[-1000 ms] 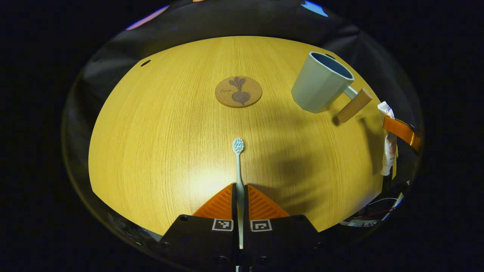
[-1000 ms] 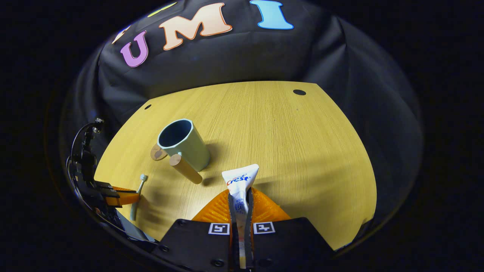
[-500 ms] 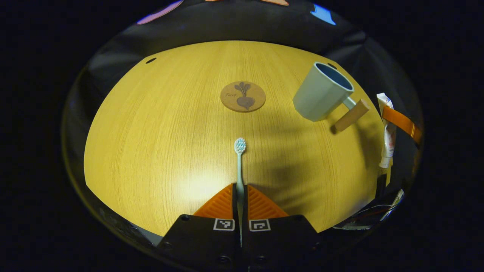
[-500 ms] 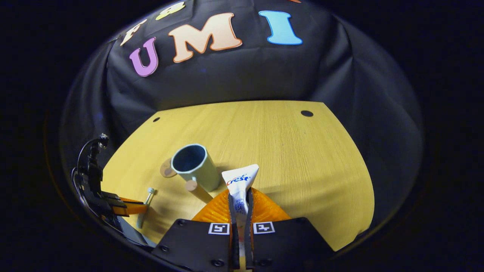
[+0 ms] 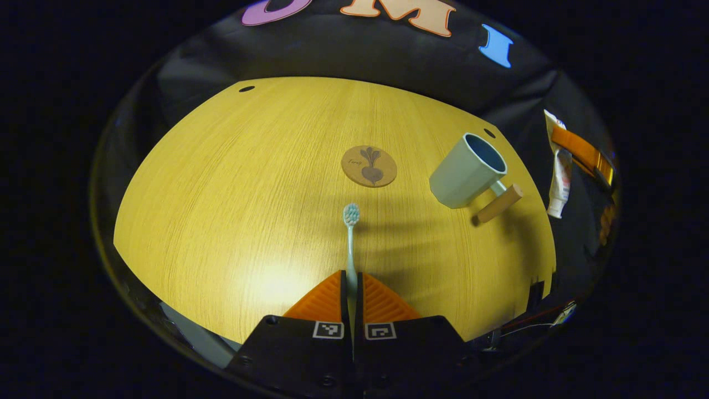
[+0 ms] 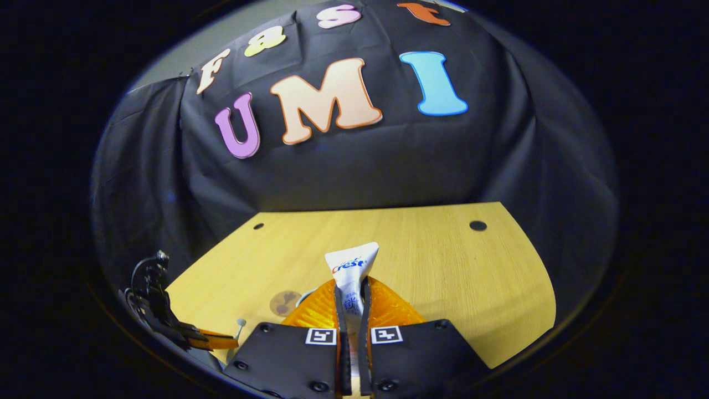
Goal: Put the toothbrush and toothpaste on the desktop into the cup, then pick up the cup and place it on the coaster on the desktop.
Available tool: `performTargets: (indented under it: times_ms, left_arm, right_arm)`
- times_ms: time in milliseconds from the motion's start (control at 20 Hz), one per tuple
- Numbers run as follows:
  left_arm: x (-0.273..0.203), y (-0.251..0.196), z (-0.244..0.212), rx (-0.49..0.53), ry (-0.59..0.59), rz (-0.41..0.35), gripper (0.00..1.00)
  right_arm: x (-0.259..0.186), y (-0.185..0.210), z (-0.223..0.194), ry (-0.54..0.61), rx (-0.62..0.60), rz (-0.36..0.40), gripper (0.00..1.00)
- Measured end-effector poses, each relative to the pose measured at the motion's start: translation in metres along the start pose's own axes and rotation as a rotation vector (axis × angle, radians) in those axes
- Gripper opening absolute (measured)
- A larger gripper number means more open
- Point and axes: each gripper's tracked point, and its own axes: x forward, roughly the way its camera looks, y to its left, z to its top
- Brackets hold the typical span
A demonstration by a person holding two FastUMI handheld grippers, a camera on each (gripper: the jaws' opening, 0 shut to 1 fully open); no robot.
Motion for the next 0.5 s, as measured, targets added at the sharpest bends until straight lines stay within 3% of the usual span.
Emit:
performTargets:
  times_ms: [300, 500]
  left_arm:
    - [-0.01, 0.011, -0.005, -0.032, -0.028, 0.024, 0.0]
    - [-0.011, 0.015, -0.007, -0.049, -0.059, 0.051, 0.0]
  right_arm:
    - [0.022, 0.023, 0.054, -0.188, 0.079, 0.051, 0.08]
    - [0.041, 0.032, 0.048, -0.224, 0.082, 0.061, 0.08]
